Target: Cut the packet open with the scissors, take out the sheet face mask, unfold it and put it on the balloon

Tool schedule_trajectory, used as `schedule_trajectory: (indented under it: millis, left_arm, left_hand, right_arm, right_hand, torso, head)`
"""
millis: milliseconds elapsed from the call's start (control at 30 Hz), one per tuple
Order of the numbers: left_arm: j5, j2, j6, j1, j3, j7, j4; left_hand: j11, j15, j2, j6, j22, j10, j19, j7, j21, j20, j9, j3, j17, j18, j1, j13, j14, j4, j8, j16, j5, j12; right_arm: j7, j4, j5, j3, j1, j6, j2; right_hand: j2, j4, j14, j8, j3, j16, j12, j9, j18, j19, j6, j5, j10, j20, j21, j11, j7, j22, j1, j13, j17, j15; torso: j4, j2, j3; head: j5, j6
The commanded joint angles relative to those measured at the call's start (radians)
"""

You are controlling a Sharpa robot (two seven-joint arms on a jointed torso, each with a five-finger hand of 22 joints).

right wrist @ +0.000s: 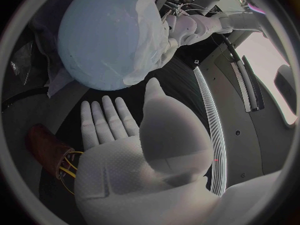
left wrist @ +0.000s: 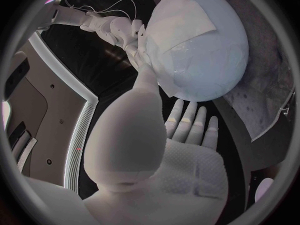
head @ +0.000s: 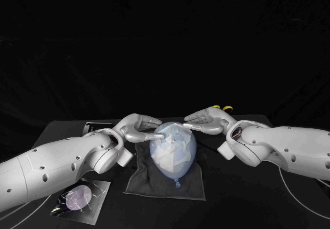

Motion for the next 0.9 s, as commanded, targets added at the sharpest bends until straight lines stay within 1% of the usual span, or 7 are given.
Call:
schedule_trajectory:
  millis: [33,133,267,300,667,800,900]
  left_arm:
    - [0.025,0.003,-0.011,0.0,0.002,0.011,0.001]
    - [0.036,0.003,-0.013,0.0,0.003,0.013,0.003]
    - [0.051,0.003,-0.016,0.0,0.003,0.016,0.004]
    - [0.054,0.004,-0.017,0.0,0.004,0.017,0.004]
    - [0.064,0.007,-0.023,0.001,0.004,0.011,0.002]
    - [0.064,0.008,-0.026,0.001,0.004,0.008,0.0]
    - [0.062,0.011,-0.031,0.001,0.005,0.005,-0.001]
  left_hand:
    - [0.001,-0.003,0.009,0.008,0.0,0.007,-0.004,0.101,-0.003,0.001,0.001,0.005,0.002,0.016,-0.009,0.001,0.01,-0.002,0.003,0.004,0.002,0.003]
    - [0.001,-0.003,0.0,0.007,0.0,0.007,-0.004,0.102,-0.003,0.001,0.0,-0.005,0.001,0.016,-0.023,0.0,0.011,-0.001,0.003,0.003,0.003,0.001]
    - [0.002,-0.003,-0.025,0.006,0.001,0.007,-0.002,0.103,-0.002,0.001,-0.002,-0.044,0.0,0.014,-0.07,0.0,0.013,0.0,0.003,0.002,0.005,0.0]
    - [0.002,-0.003,-0.027,0.006,0.001,0.006,-0.001,0.103,-0.002,0.001,-0.002,-0.045,0.0,0.014,-0.075,0.0,0.014,0.0,0.003,0.002,0.005,0.0]
    - [0.001,-0.003,-0.024,0.012,0.001,0.011,-0.001,0.106,-0.002,0.001,-0.001,-0.043,0.001,0.014,-0.08,0.0,0.02,0.0,0.004,0.003,0.005,0.001]
    - [0.001,-0.004,-0.018,0.017,0.001,0.017,-0.001,0.107,-0.002,0.001,0.0,-0.037,0.002,0.015,-0.08,0.001,0.028,0.0,0.006,0.005,0.005,0.002]
    - [0.0,-0.005,-0.008,0.025,0.001,0.024,0.001,0.106,-0.002,0.001,0.001,-0.024,0.004,0.015,-0.074,0.001,0.039,-0.001,0.009,0.007,0.004,0.003]
  right_arm:
    - [0.006,-0.006,0.009,0.001,-0.002,0.013,0.005]
    - [0.003,-0.008,0.011,0.001,-0.005,0.016,0.009]
    - [-0.002,-0.01,0.008,0.001,-0.014,0.017,0.014]
    - [-0.003,-0.012,0.007,0.001,-0.016,0.017,0.015]
    - [-0.011,-0.019,-0.007,0.001,-0.025,0.024,0.027]
    - [-0.012,-0.019,-0.009,0.001,-0.026,0.026,0.028]
    - [-0.013,-0.02,-0.01,0.001,-0.027,0.027,0.029]
  right_hand:
    - [0.009,0.001,0.009,0.002,-0.005,0.004,-0.001,0.001,-0.013,0.008,0.007,0.0,0.008,0.001,0.001,-0.001,0.099,0.002,0.002,0.001,0.002,-0.001]
    - [0.011,0.0,0.009,0.003,-0.006,0.004,-0.001,0.001,-0.012,0.008,0.009,0.0,0.009,0.001,0.001,-0.001,0.099,0.002,0.003,0.001,0.002,-0.001]
    - [0.012,-0.003,0.007,0.002,-0.009,0.004,-0.002,0.001,-0.012,0.008,0.008,-0.003,0.007,0.001,0.002,-0.001,0.099,0.001,0.01,0.001,0.002,-0.001]
    - [0.014,-0.006,0.008,0.002,-0.011,0.004,-0.002,0.001,-0.012,0.009,0.009,-0.004,0.008,0.001,0.003,-0.001,0.099,0.001,0.017,0.0,0.002,-0.001]
    - [0.022,-0.022,0.015,0.004,-0.019,0.006,-0.002,0.001,-0.011,0.009,0.02,-0.007,0.018,0.001,0.005,-0.002,0.098,-0.001,0.048,0.001,0.003,-0.002]
    - [0.023,-0.025,0.017,0.004,-0.021,0.007,-0.002,0.001,-0.011,0.008,0.023,-0.007,0.02,0.001,0.005,-0.002,0.098,-0.001,0.054,0.001,0.003,-0.002]
    - [0.027,-0.03,0.024,0.006,-0.023,0.008,0.0,0.002,-0.011,0.01,0.032,-0.006,0.031,0.001,0.006,-0.002,0.098,-0.001,0.062,0.002,0.004,-0.003]
  torso:
    - [0.0015,0.0,0.0002]
    - [0.0015,0.001,-0.0005]
    - [0.0017,0.001,-0.0012]
    - [0.0019,0.001,-0.0013]
    - [0.0014,0.0,-0.0005]
    - [0.0012,0.001,-0.0003]
    - [0.0015,0.001,0.0]
  head:
    - [-0.003,0.001]
    - [-0.004,0.0]
    - [-0.003,0.0]
    - [-0.002,-0.001]
    - [0.0,-0.006]
    - [0.0,-0.008]
    - [0.001,-0.009]
